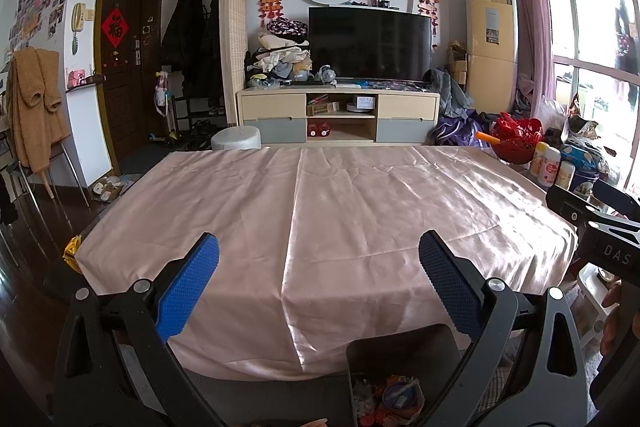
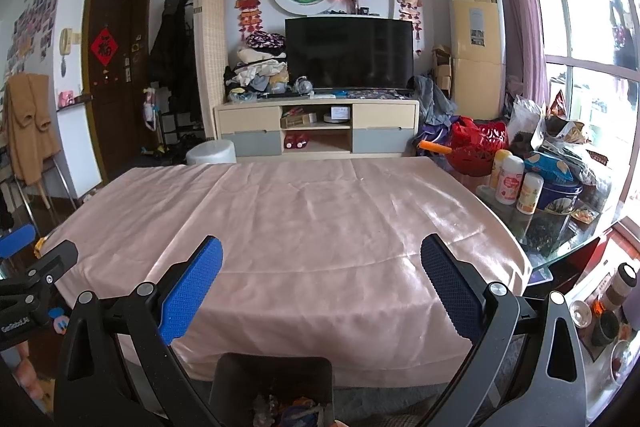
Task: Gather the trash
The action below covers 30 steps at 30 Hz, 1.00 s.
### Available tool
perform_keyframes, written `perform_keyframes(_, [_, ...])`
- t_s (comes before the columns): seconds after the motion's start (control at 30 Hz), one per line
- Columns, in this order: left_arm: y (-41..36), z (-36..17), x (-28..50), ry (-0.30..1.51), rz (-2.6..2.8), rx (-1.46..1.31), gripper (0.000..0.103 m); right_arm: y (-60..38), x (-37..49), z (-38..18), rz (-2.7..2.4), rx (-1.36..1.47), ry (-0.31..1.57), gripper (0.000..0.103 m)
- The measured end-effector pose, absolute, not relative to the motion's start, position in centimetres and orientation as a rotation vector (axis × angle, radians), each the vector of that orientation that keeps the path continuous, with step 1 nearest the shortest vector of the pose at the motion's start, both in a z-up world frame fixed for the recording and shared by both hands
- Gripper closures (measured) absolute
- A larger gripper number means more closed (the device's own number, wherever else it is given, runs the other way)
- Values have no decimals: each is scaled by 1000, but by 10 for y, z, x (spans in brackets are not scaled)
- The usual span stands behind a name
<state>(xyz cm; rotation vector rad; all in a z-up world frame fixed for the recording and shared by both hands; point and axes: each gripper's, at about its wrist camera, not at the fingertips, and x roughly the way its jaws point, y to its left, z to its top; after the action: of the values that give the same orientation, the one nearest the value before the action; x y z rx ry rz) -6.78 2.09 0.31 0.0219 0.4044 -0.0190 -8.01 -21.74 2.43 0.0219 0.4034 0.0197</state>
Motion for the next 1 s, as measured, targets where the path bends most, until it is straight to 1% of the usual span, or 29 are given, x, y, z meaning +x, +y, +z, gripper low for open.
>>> perform_keyframes(1.0, [6, -1, -65, 433, -2, 24, 8, -212, -83, 26, -11, 36, 398, 3])
